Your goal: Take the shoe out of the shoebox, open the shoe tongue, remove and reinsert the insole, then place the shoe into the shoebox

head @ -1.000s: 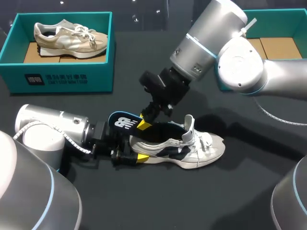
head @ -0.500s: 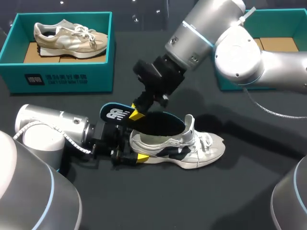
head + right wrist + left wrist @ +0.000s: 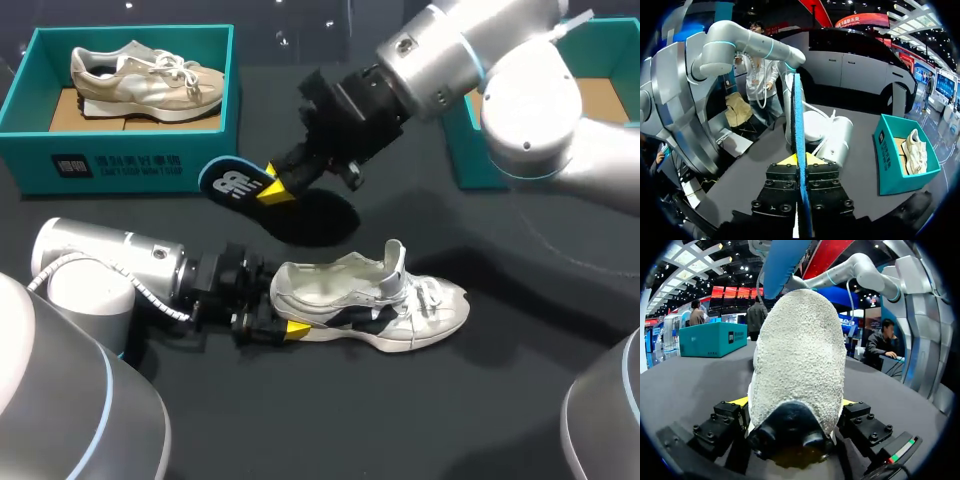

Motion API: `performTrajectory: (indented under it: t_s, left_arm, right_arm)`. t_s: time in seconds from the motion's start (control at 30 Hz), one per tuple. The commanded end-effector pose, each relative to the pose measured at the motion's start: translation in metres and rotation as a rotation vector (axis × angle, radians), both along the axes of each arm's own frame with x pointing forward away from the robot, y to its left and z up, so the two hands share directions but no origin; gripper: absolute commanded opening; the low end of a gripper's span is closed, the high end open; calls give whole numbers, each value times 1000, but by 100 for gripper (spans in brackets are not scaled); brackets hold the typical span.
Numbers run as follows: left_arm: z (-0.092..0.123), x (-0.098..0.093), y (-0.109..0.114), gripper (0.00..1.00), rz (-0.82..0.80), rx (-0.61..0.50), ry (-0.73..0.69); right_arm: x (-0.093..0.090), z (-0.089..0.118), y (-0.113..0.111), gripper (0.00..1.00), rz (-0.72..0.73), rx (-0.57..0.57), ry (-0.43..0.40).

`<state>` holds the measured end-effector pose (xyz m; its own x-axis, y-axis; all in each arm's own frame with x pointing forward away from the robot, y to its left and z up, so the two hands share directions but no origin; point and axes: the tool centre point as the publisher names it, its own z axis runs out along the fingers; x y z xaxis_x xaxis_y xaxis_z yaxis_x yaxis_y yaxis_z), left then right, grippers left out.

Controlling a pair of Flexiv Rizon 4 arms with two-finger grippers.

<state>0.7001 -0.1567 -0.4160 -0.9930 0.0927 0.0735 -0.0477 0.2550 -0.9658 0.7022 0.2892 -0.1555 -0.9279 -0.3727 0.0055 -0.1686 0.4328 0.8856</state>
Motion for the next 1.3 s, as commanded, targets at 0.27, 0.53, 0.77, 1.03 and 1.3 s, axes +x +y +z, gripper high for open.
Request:
performTrajectory:
  t_s: [0.27,0.53,0.77,1.03,1.3]
  left_arm:
    - [-2,1,0,0,-1,2,0]
    - [-2,1,0,0,-1,2,0]
    - [-2,1,0,0,-1,2,0]
    - [-2,1,0,0,-1,2,0]
    - [-2,1,0,0,-1,2,0]
  right_arm:
    - [-13,2,-21,0,-44,85,-4]
    - [-20,9,-31,0,-81,110,3]
    - [-36,25,-47,0,-172,155,69]
    - [-59,44,-63,0,-218,261,132]
    - [-59,44,-63,0,-218,261,132]
